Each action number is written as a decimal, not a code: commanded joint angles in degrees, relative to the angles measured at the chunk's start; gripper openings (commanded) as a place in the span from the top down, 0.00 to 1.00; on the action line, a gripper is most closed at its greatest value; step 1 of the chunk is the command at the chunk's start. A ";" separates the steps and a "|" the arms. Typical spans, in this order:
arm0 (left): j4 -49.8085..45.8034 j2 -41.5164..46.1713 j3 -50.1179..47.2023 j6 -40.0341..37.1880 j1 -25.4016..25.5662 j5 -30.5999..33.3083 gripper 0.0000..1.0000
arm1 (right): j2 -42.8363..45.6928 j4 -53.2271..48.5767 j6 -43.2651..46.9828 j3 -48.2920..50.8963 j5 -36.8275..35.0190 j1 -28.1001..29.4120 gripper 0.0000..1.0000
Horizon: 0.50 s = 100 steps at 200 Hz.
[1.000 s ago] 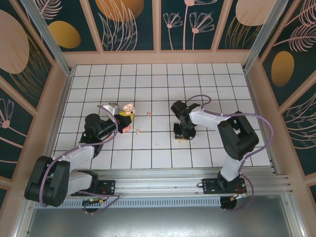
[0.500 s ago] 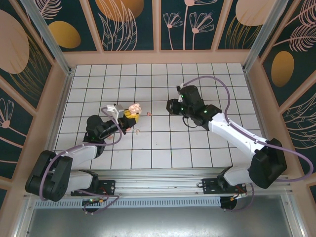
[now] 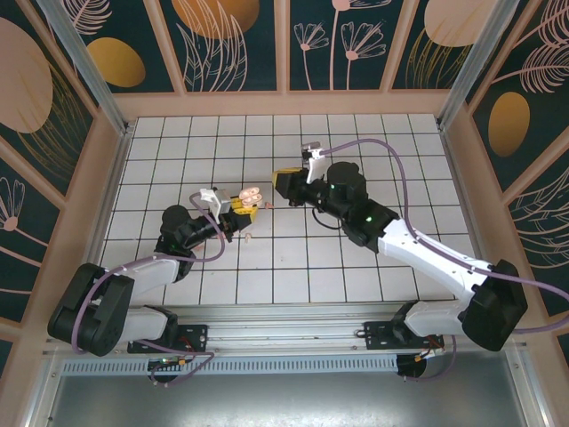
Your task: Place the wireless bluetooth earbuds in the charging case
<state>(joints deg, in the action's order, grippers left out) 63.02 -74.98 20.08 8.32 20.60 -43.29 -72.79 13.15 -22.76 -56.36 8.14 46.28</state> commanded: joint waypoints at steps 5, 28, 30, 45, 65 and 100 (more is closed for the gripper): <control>3.10 -0.86 1.97 -0.50 0.22 -1.16 0.95 | -2.59 5.02 1.41 0.12 1.92 1.12 0.80; 3.42 -1.07 2.47 -0.20 0.28 -1.40 0.95 | -5.07 4.96 1.67 -0.85 2.38 1.73 0.80; 3.35 -1.05 2.43 -0.27 0.31 -1.39 0.95 | -5.29 5.02 1.67 -0.90 2.40 1.80 0.80; 3.33 -1.02 2.64 -0.33 0.32 -1.51 0.95 | -6.36 5.26 1.67 -0.78 2.58 1.90 0.80; 3.55 -0.93 2.59 -0.32 0.32 -1.54 0.95 | -7.06 5.52 1.32 -0.59 2.66 1.97 0.80; 3.17 -0.49 2.51 -0.58 0.38 -1.45 0.95 | -8.04 5.54 1.32 -0.64 3.01 1.97 0.80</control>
<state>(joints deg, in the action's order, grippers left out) 63.90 -75.81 21.34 8.34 20.64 -43.33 -80.05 15.40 -22.37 -56.36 10.59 47.79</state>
